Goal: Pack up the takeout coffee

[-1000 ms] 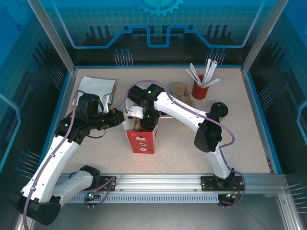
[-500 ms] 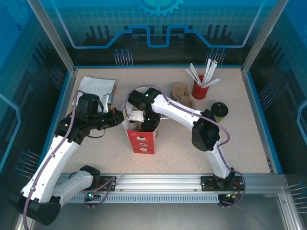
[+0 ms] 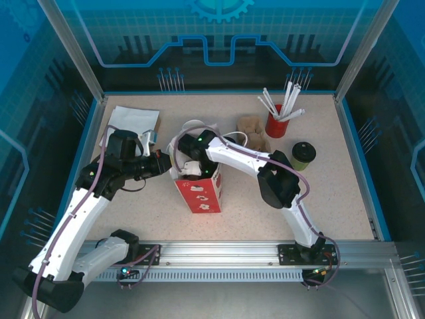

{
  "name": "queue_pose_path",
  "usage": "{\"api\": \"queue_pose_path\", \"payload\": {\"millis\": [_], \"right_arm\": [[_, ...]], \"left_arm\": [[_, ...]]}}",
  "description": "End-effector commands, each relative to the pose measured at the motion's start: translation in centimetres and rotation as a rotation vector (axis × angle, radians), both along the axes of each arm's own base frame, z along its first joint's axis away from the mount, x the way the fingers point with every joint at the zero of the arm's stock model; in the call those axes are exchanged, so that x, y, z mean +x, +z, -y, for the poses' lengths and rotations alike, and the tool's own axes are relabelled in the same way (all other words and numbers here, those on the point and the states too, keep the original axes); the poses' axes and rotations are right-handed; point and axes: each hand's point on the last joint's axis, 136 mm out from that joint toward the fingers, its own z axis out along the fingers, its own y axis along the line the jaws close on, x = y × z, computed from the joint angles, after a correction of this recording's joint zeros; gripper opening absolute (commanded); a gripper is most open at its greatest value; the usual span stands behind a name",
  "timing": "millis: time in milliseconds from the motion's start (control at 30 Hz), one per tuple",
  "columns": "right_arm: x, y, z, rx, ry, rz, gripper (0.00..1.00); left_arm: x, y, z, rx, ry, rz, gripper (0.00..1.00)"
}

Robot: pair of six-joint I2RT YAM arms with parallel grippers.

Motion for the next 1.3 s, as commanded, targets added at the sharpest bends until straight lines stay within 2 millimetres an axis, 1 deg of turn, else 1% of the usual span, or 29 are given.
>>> {"api": "queue_pose_path", "payload": {"millis": [0,167,267,367,467,567,700,767,933,1067,1267], "right_arm": [[-0.2,-2.2,1.6,-0.091,0.054,-0.016,0.35],[-0.7,-3.1,1.9,-0.093,0.058,-0.028,0.36],[-0.8,-3.2,1.9,-0.09,0.053,-0.036,0.37],[-0.6,-2.4,1.2,-0.056,0.041,-0.026,0.4],[-0.3,-1.1,0.2,-0.002,0.018,-0.02,0.47],[-0.1,0.8,-1.1,0.069,-0.002,-0.017,0.53],[0.3,3.8,-2.1,0.152,-0.033,-0.008,0.62],[0.4,5.0,-2.3,0.184,-0.048,-0.004,0.67],[0.7,8.6,-2.7,0.269,-0.091,0.01,0.75],[1.3,12.4,-2.7,0.365,-0.129,0.047,0.78],[2.0,18.3,-2.4,0.515,-0.189,0.094,0.79]], "left_arm": [[-0.1,1.2,0.6,-0.028,-0.021,0.034,0.06],[-0.2,1.2,0.6,-0.024,-0.024,0.036,0.05],[-0.2,1.3,0.7,-0.025,-0.027,0.038,0.05],[-0.3,1.4,0.7,-0.024,-0.029,0.037,0.05],[-0.3,1.5,0.8,-0.022,-0.031,0.039,0.05],[-0.5,1.4,0.8,-0.016,-0.033,0.035,0.06],[-0.7,1.0,0.8,-0.001,-0.035,0.025,0.05],[-0.8,0.9,0.7,0.007,-0.03,0.019,0.05],[-1.2,0.7,0.7,0.012,-0.031,0.011,0.05],[-1.4,0.4,1.0,0.009,-0.037,0.001,0.05],[-1.4,0.0,1.5,-0.002,-0.043,-0.007,0.06]]}}
